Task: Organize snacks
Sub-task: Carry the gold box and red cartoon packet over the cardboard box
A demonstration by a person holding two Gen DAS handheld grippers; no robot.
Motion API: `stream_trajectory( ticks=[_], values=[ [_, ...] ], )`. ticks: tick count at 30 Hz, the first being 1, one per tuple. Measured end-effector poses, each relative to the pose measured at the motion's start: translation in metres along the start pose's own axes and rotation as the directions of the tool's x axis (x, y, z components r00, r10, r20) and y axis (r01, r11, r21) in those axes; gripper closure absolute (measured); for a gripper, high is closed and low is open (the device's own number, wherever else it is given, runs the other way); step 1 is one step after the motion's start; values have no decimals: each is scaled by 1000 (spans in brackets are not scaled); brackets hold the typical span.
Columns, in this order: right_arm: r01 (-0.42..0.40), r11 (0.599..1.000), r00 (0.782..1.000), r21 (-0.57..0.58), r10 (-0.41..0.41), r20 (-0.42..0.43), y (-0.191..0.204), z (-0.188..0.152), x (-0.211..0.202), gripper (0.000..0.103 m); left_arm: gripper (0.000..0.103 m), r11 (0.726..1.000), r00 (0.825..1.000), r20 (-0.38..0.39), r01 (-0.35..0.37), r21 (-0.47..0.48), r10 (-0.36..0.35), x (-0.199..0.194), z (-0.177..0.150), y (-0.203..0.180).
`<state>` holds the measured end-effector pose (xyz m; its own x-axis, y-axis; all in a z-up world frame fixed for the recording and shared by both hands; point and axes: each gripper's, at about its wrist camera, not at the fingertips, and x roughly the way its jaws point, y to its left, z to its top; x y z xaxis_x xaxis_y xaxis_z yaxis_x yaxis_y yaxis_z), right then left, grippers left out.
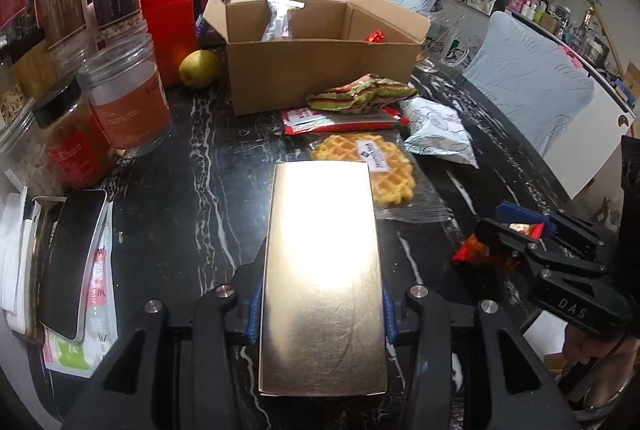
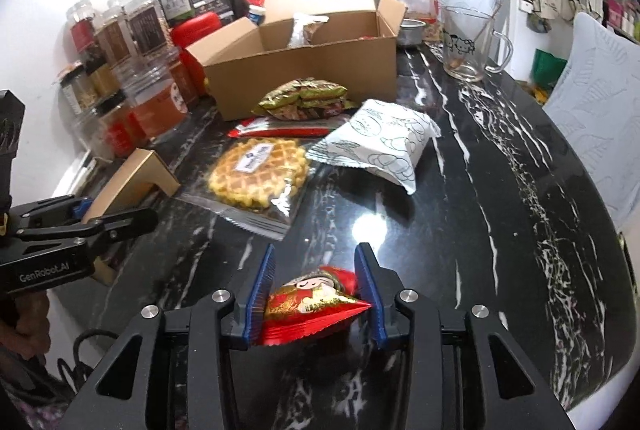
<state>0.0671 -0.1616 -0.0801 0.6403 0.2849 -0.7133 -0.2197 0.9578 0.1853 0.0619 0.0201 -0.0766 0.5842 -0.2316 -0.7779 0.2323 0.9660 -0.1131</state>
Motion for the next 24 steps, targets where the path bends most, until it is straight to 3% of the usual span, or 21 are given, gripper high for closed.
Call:
stream_trajectory(
  ticks=[11,17,24],
  values=[
    [17,1000,995,5,-16,-95,-1,-21,13,64,59,1000,1000,-23,12,23,-12,1,-4,-11],
    [57,998,994,-29,-60,-94,4,-21,14,65,59,999,999,-32,26,34,-25,3,-4,-15],
    [38,999,996,-17,-39,-75,4,-16,8,68,59,999,999,-19,36,38,-35,-2,3,-13]
  ],
)
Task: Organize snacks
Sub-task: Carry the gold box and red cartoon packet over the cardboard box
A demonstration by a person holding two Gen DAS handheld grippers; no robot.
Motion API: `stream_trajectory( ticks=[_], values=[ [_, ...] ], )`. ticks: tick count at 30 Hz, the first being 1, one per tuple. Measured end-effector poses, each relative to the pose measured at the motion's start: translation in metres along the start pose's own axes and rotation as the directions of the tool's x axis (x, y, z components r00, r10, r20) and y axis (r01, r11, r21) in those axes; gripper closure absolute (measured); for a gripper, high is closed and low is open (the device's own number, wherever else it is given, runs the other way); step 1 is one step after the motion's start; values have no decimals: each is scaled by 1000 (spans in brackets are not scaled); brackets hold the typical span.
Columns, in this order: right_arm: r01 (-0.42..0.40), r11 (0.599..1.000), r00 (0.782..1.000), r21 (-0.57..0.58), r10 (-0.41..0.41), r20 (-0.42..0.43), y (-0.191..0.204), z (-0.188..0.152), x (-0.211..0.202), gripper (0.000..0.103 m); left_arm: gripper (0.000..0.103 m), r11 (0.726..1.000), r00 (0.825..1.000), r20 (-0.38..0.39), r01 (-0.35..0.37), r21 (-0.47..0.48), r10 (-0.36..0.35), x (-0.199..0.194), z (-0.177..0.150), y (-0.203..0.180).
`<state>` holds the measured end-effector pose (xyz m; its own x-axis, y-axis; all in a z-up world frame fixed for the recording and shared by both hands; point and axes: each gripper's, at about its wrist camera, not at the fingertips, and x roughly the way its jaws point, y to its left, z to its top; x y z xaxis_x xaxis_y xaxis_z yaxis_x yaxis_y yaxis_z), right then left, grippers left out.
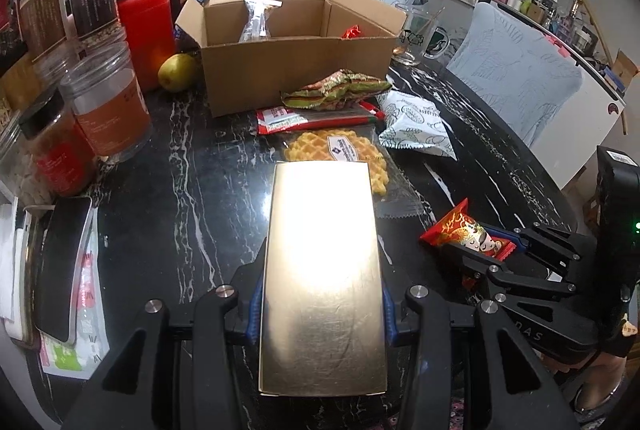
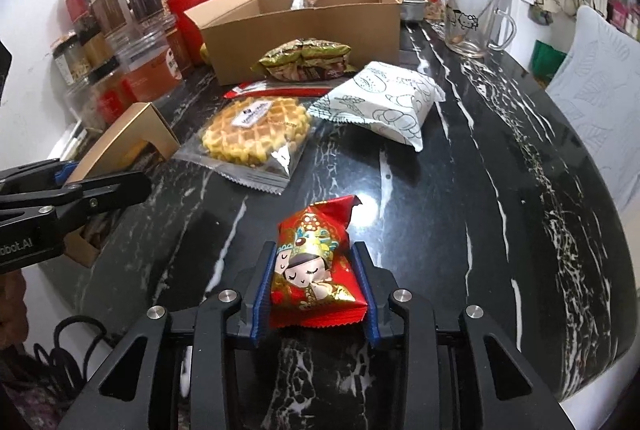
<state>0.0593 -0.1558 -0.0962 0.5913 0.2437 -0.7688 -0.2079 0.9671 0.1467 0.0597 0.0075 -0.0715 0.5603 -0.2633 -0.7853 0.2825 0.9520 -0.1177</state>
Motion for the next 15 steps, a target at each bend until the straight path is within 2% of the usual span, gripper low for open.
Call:
stream_trajectory(
  ticks=[8,15],
  values=[
    [-27,999,998,16,27,49,1,13,-18,68,59,1000,999,36,15,16,-15,-12,16,-2],
    [-32,999,994,2,32,101,-3,37,-33,68,59,999,996,89,9,32,-12,-23,40,-3]
  ],
)
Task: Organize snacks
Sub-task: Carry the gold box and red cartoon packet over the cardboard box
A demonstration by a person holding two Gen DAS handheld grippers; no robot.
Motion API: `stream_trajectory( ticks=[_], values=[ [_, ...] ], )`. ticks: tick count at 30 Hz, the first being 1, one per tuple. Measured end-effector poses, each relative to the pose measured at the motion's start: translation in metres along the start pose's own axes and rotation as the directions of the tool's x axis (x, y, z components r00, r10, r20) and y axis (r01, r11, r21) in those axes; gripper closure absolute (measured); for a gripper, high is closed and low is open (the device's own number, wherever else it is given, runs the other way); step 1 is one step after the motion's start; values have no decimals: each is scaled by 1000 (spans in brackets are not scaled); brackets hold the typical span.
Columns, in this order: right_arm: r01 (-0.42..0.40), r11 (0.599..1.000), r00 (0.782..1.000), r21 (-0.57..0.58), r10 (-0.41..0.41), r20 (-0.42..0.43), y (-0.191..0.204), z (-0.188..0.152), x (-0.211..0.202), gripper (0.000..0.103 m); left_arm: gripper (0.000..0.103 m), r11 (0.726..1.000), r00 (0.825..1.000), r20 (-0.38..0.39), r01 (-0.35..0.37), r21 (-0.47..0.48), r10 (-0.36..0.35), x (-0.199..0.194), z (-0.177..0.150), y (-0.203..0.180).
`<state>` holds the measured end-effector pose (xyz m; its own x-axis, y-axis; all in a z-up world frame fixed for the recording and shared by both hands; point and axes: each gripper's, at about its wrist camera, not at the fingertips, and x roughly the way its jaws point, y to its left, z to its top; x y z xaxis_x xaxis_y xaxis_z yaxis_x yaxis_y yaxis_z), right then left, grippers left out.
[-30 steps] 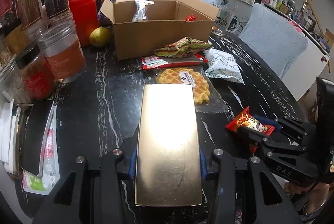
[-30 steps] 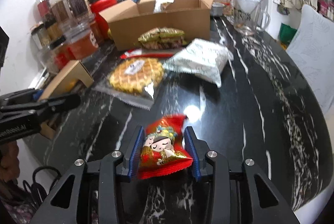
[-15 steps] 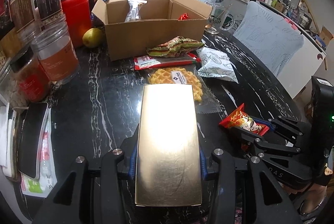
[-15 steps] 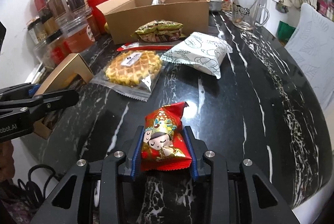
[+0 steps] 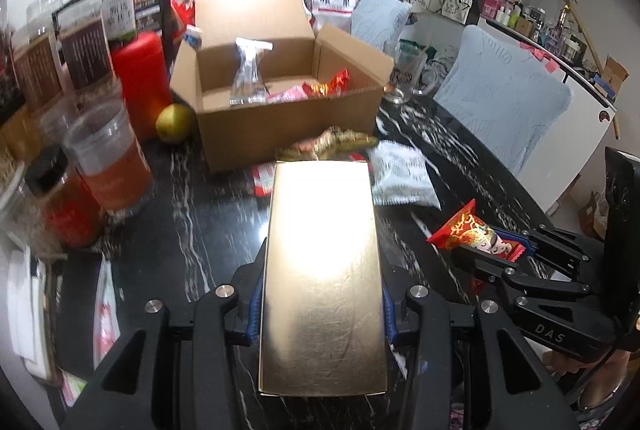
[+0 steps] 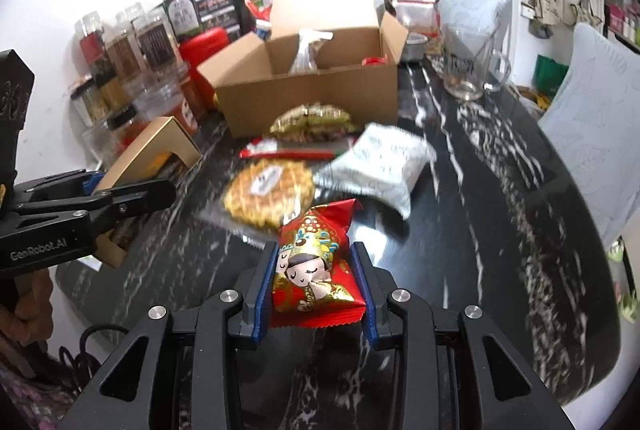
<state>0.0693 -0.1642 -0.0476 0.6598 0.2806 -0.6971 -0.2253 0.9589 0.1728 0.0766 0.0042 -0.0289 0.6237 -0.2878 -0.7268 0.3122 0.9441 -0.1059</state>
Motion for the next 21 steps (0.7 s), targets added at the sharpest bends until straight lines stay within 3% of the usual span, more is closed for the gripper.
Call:
stream_trajectory(
  ticks=[21],
  values=[
    [-43,995,992,-89,53,116,-4,96,20,68,59,1000,994,113,-4,15,2,16,86,19]
  ],
)
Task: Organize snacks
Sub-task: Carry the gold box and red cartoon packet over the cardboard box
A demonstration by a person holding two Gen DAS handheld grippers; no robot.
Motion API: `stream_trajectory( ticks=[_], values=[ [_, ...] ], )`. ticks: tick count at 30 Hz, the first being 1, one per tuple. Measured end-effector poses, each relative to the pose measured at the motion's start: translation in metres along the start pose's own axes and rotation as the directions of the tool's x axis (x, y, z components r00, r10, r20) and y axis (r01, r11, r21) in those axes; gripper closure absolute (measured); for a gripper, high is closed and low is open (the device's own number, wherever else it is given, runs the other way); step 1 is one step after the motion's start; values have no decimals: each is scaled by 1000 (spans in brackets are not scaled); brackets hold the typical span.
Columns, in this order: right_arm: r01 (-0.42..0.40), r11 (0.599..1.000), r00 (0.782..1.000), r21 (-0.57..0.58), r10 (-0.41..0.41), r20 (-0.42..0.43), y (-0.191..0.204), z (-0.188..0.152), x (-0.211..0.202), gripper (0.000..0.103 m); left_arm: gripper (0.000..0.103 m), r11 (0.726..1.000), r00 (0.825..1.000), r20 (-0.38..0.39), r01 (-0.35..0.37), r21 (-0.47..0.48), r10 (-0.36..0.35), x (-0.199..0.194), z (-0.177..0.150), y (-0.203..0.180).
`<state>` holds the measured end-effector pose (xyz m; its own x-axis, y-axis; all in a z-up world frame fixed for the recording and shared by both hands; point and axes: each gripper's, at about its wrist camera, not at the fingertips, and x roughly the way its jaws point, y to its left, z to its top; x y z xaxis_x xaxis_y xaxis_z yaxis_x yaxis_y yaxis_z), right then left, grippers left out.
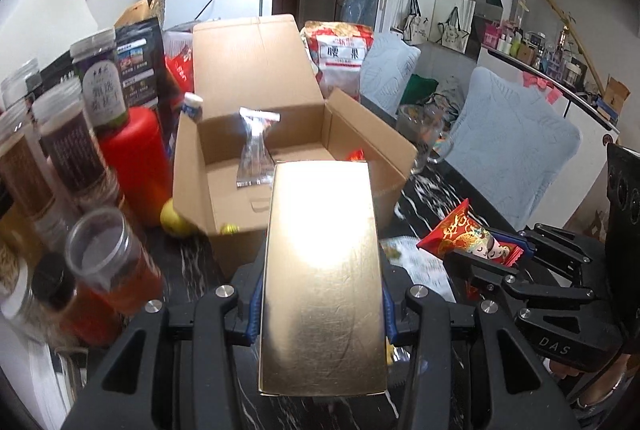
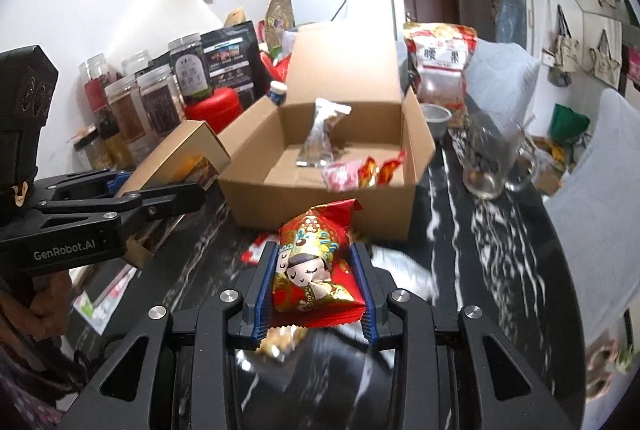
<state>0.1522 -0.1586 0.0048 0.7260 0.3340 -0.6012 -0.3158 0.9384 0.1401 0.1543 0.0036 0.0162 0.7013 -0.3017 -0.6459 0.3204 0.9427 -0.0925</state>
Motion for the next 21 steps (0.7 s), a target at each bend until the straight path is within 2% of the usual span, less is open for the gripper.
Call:
stream_trajectory(
  ticks=[21],
  values=[
    [-42,998,999,-46,43,17,-30,90,86,68,59,997,998,36,-45,-70,47,80,80,51]
  ],
)
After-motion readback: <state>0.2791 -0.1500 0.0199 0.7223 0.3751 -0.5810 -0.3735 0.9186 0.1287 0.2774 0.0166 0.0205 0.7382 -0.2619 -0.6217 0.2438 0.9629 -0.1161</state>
